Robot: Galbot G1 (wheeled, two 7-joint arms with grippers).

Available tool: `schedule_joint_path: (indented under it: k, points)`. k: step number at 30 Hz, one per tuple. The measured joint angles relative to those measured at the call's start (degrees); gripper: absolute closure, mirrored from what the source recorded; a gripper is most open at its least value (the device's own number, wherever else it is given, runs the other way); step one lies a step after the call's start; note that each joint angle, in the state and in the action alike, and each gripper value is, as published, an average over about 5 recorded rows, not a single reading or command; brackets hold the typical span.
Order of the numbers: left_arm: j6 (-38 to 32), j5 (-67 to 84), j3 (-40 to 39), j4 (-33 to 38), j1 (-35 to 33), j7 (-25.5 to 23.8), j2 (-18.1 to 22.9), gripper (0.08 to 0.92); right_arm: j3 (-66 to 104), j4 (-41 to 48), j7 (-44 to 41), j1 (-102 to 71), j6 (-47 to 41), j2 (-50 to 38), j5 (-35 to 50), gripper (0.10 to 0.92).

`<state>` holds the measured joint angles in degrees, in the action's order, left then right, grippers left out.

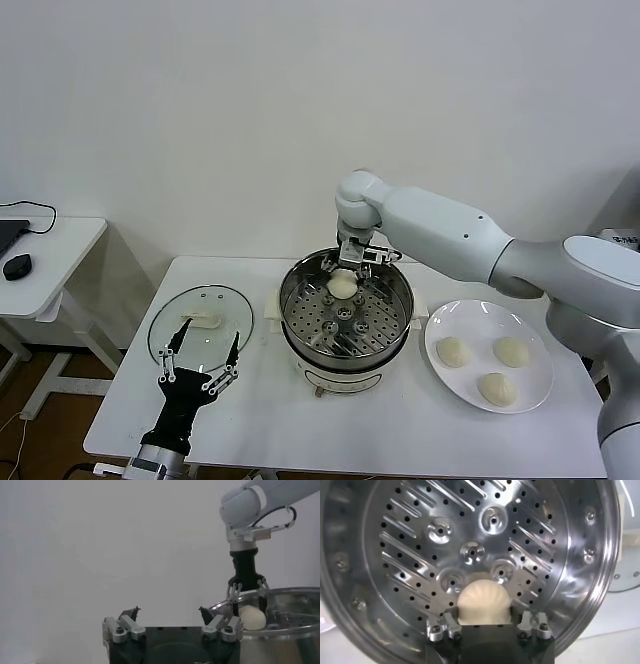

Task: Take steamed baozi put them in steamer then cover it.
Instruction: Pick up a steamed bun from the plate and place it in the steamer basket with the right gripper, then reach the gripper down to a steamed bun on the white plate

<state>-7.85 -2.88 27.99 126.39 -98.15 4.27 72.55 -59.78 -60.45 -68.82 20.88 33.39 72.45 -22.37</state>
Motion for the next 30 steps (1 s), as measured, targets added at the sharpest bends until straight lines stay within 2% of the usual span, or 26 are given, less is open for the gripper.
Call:
schedule_joint_path:
  k: [4, 10, 21, 30]
  points:
    - [0.00, 0.09, 0.22, 0.08, -0.07, 0.01, 0.01, 0.177, -0.10, -0.83, -0.88, 0.72, -1.69, -1.03, 2.56, 0.203]
    - [0.02, 0.12, 0.34, 0.25, -0.03, 0.01, -0.17, 0.177, -0.55, -3.04, -3.18, 4.05, -6.99, -5.42, 10.89, 0.203]
    - [0.09, 0.06, -0.82, 0.34, 0.69, 0.00, -0.60, 0.177, -7.19, -3.69, -5.06, 13.40, -21.64, -18.95, 29.64, 0.203]
    - [0.14, -0.01, -1.43, 0.29, 0.88, 0.00, -0.59, 0.177, -14.06, -4.54, -4.13, 13.86, -29.59, -28.82, 37.28, 0.203]
